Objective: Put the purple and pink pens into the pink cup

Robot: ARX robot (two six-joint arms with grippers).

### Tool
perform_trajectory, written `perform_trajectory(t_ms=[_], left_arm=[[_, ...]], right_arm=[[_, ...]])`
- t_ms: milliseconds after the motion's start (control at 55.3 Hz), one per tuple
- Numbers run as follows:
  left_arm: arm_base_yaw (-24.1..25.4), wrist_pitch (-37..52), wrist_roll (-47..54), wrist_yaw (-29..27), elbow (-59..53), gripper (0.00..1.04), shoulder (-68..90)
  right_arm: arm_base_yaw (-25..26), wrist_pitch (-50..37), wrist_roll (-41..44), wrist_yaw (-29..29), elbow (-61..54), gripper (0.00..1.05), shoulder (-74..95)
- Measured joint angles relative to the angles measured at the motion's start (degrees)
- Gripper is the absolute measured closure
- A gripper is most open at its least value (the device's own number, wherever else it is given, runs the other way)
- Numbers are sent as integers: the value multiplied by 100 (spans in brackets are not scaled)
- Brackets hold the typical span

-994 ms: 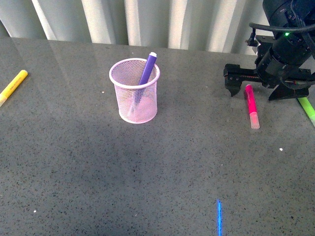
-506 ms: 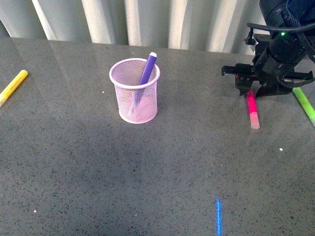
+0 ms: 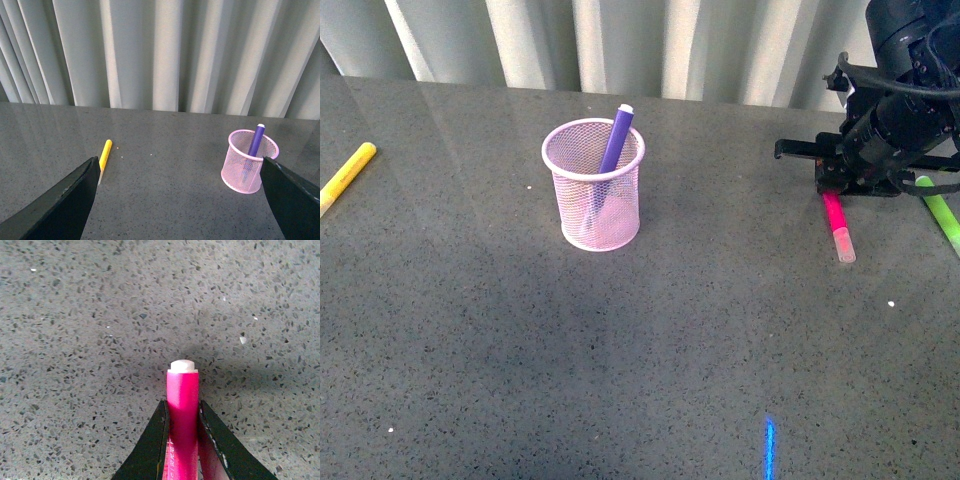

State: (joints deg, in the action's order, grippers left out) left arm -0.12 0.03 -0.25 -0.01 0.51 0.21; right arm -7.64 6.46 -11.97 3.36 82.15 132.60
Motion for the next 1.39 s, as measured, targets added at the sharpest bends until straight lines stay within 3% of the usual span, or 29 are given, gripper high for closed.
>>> perform_trajectory(t_ms=[217, 452, 578, 795, 958, 1392], left_arm=[[0, 0, 0, 0, 0, 7, 0], [0, 0, 0, 0, 0, 7, 0], [0, 0, 0, 0, 0, 7, 0], [0, 0, 0, 0, 0, 7, 0], [0, 0, 0, 0, 0, 7, 0], [0, 0, 0, 0, 0, 7, 0]], right_arm=[[-37, -1886, 380, -369, -1049, 93, -839], [-197, -2944, 407, -922, -1342, 93, -1515], [-481, -3670, 566, -1169, -1473, 93, -1646], [-1556, -5250, 1329, -1554, -1631, 93, -1650], [-2087, -5654, 1521, -1467, -1290, 93, -1261], [-2214, -5733, 1364, -1462, -597, 93, -640]])
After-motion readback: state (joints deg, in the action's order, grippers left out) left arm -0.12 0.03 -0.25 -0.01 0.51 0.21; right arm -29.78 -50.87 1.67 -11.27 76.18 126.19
